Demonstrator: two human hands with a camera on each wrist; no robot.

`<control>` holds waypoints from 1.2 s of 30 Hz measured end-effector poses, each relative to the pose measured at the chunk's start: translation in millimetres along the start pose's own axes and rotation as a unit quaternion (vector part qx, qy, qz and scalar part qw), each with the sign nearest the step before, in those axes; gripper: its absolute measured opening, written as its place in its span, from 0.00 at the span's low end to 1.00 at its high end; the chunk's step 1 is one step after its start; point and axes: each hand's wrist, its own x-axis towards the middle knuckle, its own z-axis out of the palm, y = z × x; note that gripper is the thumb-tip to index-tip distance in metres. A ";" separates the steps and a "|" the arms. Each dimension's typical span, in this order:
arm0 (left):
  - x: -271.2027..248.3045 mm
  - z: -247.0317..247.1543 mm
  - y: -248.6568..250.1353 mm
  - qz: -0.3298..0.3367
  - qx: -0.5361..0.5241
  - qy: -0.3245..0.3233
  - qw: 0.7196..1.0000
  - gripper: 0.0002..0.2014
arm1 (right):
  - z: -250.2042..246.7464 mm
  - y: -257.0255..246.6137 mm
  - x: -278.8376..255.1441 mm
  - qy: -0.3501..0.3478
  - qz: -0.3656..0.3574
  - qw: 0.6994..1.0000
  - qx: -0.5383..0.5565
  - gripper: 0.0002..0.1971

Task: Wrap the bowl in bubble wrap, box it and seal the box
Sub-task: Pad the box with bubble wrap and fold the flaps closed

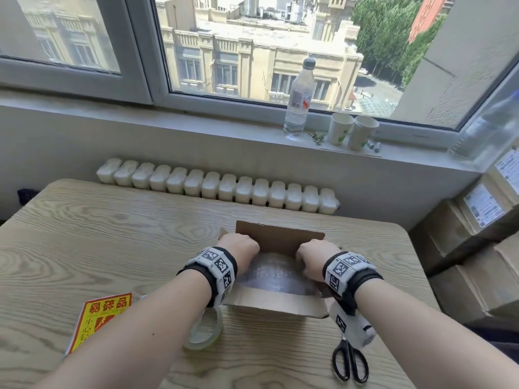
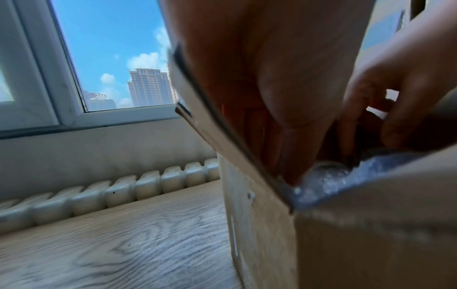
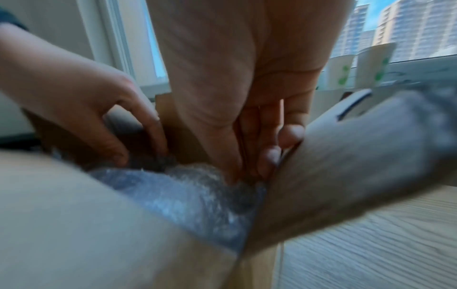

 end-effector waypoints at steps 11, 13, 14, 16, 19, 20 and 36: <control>-32.9 -2.6 -12.5 -0.120 -0.069 0.158 0.978 0.16 | -8.7 28.8 -41.3 0.143 0.170 0.969 0.104 0.12; -37.3 1.3 -13.0 -0.146 -0.111 0.126 0.975 0.20 | -5.6 29.8 -47.2 0.140 0.184 0.961 0.152 0.12; -38.9 1.9 -13.4 -0.154 -0.139 0.107 0.972 0.20 | -3.9 30.3 -48.7 0.146 0.189 0.954 0.182 0.12; -42.1 1.4 -13.7 -0.161 -0.184 0.086 0.966 0.22 | -2.3 28.9 -50.7 0.162 0.194 0.938 0.237 0.12; -44.3 0.9 -11.4 -0.159 -0.219 0.101 0.957 0.24 | -3.3 21.6 -50.3 0.184 0.179 0.925 0.280 0.14; -43.9 0.9 -9.9 -0.155 -0.224 0.115 0.955 0.25 | -3.6 18.3 -49.6 0.188 0.171 0.923 0.288 0.14; -46.8 -2.9 -10.7 -0.193 -0.296 0.179 0.918 0.30 | -0.9 1.9 -53.2 0.046 0.115 0.952 0.279 0.21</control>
